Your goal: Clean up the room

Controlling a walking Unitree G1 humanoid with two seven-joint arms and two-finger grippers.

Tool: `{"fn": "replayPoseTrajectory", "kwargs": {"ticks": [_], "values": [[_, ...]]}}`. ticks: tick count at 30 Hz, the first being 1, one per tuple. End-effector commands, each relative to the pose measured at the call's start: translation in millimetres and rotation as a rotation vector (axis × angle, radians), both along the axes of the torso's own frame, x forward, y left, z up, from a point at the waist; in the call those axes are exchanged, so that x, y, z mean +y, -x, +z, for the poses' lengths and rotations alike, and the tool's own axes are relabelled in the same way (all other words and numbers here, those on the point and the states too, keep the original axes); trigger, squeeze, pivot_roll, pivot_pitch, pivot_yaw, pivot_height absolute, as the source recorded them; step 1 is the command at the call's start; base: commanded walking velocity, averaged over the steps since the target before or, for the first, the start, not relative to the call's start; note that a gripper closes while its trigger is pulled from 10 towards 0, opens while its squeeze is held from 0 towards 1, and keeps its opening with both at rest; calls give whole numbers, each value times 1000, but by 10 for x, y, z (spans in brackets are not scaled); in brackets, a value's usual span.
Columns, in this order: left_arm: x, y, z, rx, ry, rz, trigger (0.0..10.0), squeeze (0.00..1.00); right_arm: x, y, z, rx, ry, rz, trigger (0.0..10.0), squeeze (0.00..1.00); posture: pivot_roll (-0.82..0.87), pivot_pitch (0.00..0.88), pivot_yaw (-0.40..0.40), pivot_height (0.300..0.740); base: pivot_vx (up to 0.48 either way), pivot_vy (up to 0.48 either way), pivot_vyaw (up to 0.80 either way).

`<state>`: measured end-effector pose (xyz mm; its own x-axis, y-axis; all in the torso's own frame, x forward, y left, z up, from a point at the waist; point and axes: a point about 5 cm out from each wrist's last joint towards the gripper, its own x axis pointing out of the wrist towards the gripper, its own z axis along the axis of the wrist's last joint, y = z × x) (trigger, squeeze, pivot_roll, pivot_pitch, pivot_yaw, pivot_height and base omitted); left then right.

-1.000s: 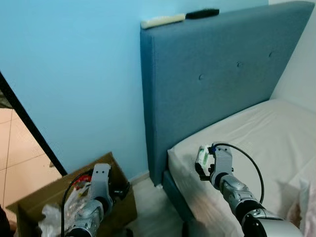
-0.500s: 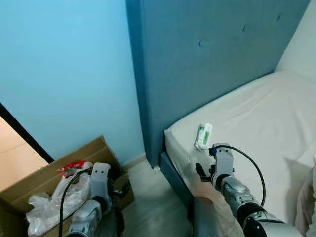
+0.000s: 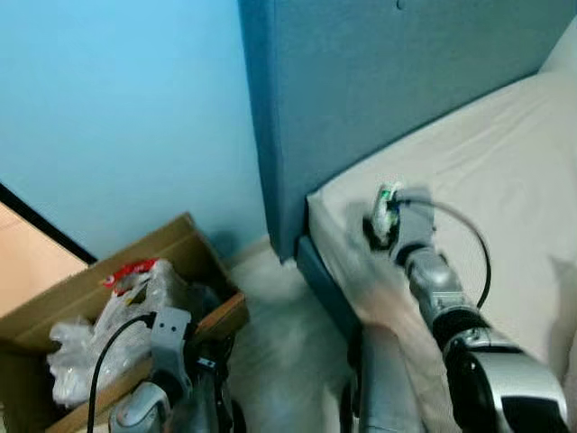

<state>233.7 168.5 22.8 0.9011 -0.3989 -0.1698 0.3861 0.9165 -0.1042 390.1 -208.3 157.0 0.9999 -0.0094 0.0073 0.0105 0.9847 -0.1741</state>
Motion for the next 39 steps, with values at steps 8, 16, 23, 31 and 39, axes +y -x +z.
{"fn": "replayPoseTrajectory", "kwargs": {"ticks": [8, 16, 23, 31, 39], "values": [[-18, 344, 114, 50, 15, -28, 10000, 0, -198, 16, -44, 64, 48, -158, 10000, 0, 166, 578, 35, 550, 0, 0, 0], [-2, 514, 301, 50, 8, -28, 10000, 0, -324, 9, 18, 75, 68, -266, 10000, 0, 225, 627, 43, 550, 0, 0, 0], [22, 700, 508, 60, -7, -21, 10000, 0, -317, -6, 50, 42, -155, -256, 0, 0, 271, 643, 47, 550, 0, 0, 0], [28, 750, 578, 90, -23, -18, 10000, 0, -281, -39, 117, 28, -149, -239, 0, 0, 269, 640, 38, 550, 0, 0, 0], [-46, 721, 589, 104, -24, -25, 10000, 0, -315, -44, 172, 4, -130, -239, 0, 0, 250, 616, 16, 550, 0, 0, 0]]}}
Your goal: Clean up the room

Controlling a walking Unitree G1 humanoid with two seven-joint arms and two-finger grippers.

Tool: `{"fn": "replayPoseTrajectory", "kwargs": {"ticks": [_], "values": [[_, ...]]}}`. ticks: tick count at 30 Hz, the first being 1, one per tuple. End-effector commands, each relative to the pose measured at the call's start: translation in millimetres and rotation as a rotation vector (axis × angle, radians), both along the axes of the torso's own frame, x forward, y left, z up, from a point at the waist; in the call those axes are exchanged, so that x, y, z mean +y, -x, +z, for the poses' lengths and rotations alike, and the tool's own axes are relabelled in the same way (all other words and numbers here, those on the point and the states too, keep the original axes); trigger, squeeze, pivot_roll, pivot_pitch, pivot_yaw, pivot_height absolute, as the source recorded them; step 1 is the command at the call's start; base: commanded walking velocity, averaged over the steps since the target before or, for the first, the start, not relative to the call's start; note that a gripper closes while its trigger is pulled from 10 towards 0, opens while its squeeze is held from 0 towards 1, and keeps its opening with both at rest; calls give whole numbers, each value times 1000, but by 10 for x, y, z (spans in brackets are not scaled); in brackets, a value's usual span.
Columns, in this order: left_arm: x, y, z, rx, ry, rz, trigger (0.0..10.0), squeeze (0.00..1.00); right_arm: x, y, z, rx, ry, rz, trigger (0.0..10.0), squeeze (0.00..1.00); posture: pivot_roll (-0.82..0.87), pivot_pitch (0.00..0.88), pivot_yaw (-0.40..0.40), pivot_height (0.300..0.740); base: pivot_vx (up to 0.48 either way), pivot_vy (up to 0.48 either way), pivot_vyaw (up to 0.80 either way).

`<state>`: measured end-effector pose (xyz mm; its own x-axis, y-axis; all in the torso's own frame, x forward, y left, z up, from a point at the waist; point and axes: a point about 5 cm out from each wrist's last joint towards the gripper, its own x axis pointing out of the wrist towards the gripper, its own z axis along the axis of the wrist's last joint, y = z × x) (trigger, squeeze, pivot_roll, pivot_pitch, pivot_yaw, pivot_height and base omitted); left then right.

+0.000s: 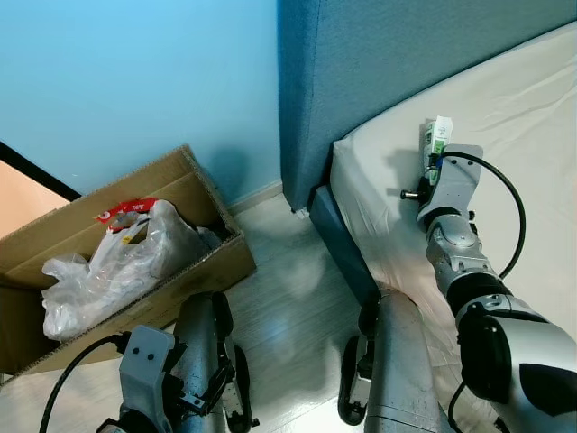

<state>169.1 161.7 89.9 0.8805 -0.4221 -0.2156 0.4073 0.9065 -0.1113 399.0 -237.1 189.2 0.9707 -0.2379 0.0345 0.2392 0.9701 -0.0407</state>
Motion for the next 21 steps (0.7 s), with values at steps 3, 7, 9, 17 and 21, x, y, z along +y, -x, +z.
{"fn": "replayPoseTrajectory", "kwargs": {"ticks": [3, 7, 9, 17, 21], "values": [[6, 56, -92, 60, -14, 2, 10000, 0, -39, 45, -133, 41, 2, -13, 0, 0, 250, 616, 16, 550, 0, 0, 0], [-24, -24, -111, 50, -24, -8, 10000, 0, -46, 36, -73, 7, 0, 0, 0, 0, 220, 575, -5, 550, 0, 0, 0], [-63, -157, -123, 28, -17, -6, 10000, 0, -46, 26, 7, -47, -27, 28, 0, 0, 204, 556, -14, 550, 0, 0, 0], [-221, -574, -67, -40, 80, 13, 10000, 0, 167, 11, 206, -244, -93, 224, 0, 0, 104, 418, -35, 550, 0, 0, 0], [-306, -846, 5, -84, 156, 21, 10000, 0, 163, 91, 147, -312, -149, 240, 0, 0, 74, 358, -40, 550, 0, 0, 0]]}}
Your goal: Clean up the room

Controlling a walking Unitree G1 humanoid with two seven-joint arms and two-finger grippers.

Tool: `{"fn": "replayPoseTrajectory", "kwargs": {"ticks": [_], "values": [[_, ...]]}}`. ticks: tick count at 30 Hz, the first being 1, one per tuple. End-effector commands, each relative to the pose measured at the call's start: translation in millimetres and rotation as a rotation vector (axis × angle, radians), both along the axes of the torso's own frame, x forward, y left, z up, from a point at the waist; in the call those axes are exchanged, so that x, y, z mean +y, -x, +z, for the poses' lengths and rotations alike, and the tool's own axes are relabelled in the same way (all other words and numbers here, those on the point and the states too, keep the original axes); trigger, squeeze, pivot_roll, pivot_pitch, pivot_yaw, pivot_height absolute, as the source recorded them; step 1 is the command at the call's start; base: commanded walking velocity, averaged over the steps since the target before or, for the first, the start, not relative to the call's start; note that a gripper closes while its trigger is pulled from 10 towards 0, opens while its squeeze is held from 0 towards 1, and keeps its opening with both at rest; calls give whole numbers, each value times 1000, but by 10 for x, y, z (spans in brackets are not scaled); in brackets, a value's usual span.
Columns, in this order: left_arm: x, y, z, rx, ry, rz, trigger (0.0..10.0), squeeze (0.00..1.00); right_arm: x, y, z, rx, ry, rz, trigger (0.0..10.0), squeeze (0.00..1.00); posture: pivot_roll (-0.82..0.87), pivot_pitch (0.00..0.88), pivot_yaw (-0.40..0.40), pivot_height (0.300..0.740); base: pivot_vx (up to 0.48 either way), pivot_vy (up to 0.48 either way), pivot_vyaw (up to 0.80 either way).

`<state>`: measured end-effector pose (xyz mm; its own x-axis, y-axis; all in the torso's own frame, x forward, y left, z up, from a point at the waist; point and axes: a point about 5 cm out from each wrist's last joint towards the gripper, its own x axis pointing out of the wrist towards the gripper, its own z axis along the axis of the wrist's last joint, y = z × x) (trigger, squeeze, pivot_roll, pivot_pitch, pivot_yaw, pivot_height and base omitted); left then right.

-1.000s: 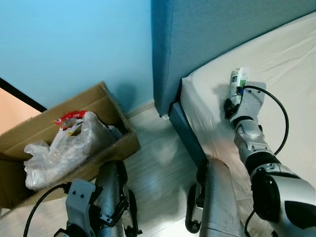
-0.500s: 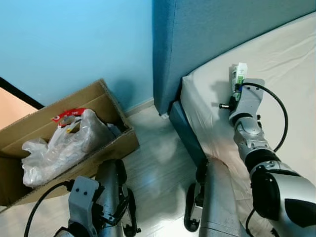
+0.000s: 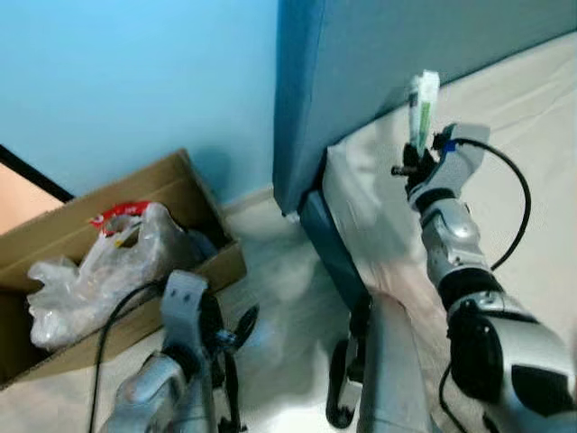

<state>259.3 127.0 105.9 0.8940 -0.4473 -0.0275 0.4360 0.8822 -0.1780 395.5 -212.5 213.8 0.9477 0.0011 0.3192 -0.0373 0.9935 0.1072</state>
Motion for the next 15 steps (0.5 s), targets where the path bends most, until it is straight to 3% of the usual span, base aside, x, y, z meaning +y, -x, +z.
{"fn": "replayPoseTrajectory", "kwargs": {"ticks": [1, 4, 6, 8, 10, 15], "values": [[30, -45, -107, 48, 70, 32, 10000, 0, -59, 87, -154, -8, -79, 12, 0, 0, 47, 296, -38, 550, 0, 0, 0], [2, -278, 64, 2, 200, 28, 10000, 0, 144, 232, -289, -50, -188, 172, 0, 0, 14, 244, -30, 550, 0, 0, 0], [-13, -409, 189, -41, 241, 3, 10000, 0, 310, 319, -355, -52, -177, 275, 0, 0, -4, 213, -23, 550, 0, 0, 0], [-20, -456, 230, -57, 250, -5, 10000, 0, 356, 347, -373, -57, -172, 309, 0, 0, -11, 197, -21, 550, 0, 0, 0], [-7, -617, 471, -145, 268, -27, 10000, 0, 456, 440, -417, -54, -113, 383, 0, 0, -33, 159, -9, 550, 0, 0, 0], [21, -769, 754, -241, 302, -59, 10000, 0, 515, 502, -407, -73, -72, 481, 0, 0, -64, 97, 8, 550, 0, 0, 0]]}}
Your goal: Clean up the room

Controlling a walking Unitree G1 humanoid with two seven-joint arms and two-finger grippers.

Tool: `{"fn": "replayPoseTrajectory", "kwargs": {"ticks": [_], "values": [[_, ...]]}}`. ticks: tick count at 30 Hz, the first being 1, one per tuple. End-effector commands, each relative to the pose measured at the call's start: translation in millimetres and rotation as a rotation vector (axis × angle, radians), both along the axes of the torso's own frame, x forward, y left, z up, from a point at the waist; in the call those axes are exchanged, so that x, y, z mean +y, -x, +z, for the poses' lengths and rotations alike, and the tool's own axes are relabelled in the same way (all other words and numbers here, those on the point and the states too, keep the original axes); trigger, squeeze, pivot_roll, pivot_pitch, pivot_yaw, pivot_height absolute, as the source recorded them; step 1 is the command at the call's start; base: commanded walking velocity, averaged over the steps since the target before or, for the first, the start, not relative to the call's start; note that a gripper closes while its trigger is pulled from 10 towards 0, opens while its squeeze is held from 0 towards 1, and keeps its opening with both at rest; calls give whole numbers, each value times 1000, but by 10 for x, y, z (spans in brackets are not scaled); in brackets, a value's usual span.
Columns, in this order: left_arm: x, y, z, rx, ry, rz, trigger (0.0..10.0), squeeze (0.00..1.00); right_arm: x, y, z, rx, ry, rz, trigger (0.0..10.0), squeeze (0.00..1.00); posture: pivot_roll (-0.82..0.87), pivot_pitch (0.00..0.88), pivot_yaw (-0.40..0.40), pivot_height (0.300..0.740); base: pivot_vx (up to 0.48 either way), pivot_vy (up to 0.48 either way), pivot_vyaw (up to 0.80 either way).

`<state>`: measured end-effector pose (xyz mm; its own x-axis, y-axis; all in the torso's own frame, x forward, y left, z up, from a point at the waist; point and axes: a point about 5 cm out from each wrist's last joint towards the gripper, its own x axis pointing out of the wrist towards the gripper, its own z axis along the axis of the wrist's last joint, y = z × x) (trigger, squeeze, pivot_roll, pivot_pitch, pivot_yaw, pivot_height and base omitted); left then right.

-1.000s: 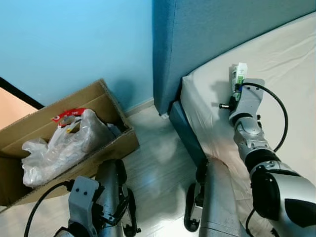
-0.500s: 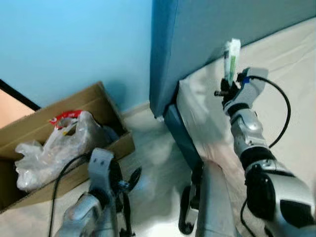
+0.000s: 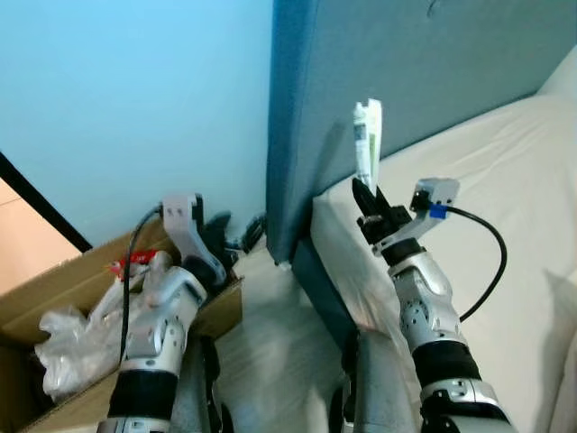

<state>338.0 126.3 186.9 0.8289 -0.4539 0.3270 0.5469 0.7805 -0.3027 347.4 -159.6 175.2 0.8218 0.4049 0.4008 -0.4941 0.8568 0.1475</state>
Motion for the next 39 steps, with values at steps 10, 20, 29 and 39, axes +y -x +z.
{"fn": "replayPoseTrajectory", "kwargs": {"ticks": [10, 20, 29, 39], "values": [[-33, 7, 365, -184, 87, -181, 10000, 0, 134, 288, -7, -25, 162, 280, 0, 0, -83, 26, 6, 550, 0, 0, 0], [-94, 36, 569, -268, 126, -349, 10000, 1000, 76, 321, 67, -48, 179, 241, 0, 0, -100, 4, 30, 550, 0, 0, 0], [-210, 55, 619, -294, 129, -434, 10000, 0, 175, 271, 254, -114, 116, 255, 0, 0, -103, 0, 39, 550, 0, 0, 0], [-398, 255, 525, -294, 165, -673, 10000, 0, 463, 461, 482, -191, -47, 525, 0, 0, -114, 0, 38, 550, 0, 0, 0]]}}
